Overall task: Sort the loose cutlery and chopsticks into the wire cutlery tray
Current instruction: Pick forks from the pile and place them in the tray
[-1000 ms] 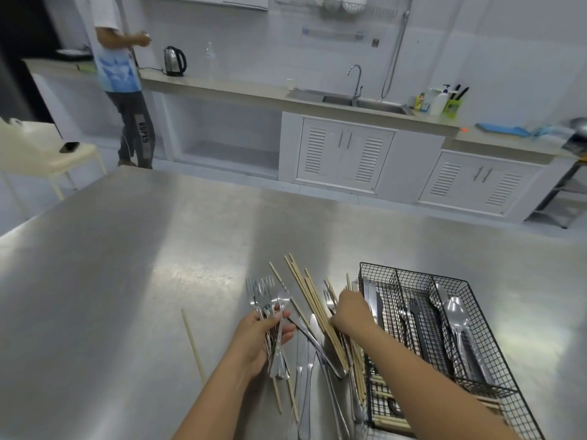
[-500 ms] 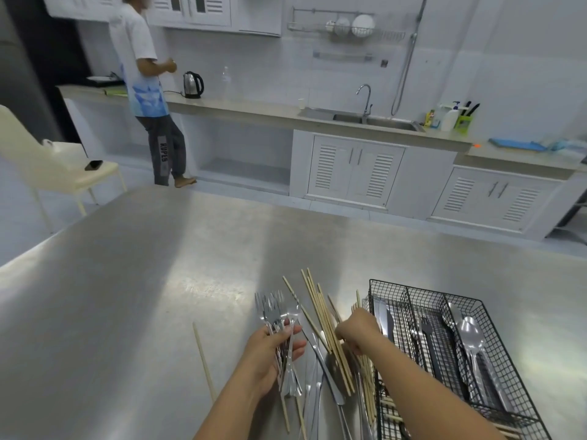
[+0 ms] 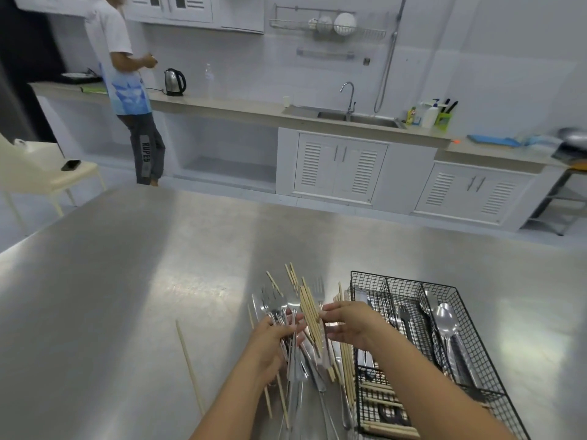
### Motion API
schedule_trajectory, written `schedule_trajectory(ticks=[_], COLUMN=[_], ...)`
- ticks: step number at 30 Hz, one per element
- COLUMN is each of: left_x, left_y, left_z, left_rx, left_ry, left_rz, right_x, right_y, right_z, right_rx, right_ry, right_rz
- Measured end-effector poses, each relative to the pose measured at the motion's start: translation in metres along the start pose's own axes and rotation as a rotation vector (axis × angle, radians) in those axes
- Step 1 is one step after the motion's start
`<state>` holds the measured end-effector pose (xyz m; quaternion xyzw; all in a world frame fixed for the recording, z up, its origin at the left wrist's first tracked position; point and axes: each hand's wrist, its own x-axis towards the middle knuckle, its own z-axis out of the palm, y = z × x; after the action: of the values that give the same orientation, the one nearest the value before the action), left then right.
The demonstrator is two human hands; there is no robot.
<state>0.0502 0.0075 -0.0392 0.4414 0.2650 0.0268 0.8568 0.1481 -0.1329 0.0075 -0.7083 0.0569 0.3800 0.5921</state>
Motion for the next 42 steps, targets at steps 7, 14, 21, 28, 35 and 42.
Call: schedule_trajectory(ticks=[7, 14, 21, 28, 35, 42], left_x=[-0.001, 0.006, 0.017, 0.019, 0.022, 0.024], left_y=[-0.011, -0.028, -0.048, -0.061, -0.067, -0.079], left_z=[0.049, 0.104, 0.138, 0.159, 0.165, 0.183], left_rx=[0.036, 0.067, 0.098, 0.166, 0.213, 0.298], left_ry=[-0.110, -0.125, -0.104, -0.104, -0.073, -0.100], left_rz=[0.004, -0.024, -0.046, -0.057, -0.058, -0.117], right_x=[-0.019, -0.031, -0.002, 0.031, 0.020, -0.001], right_y=[0.007, 0.009, 0.029, 0.044, 0.038, 0.022], right_z=[-0.030, -0.091, -0.162, -0.151, -0.152, -0.173], right_rx=[0.071, 0.129, -0.198, -0.676, -0.822, 0.056], right_ry=[-0.077, 0.051, 0.518, 0.551, 0.495, 0.145], right_rz=[-0.014, -0.076, -0.047, -0.073, -0.186, -0.118])
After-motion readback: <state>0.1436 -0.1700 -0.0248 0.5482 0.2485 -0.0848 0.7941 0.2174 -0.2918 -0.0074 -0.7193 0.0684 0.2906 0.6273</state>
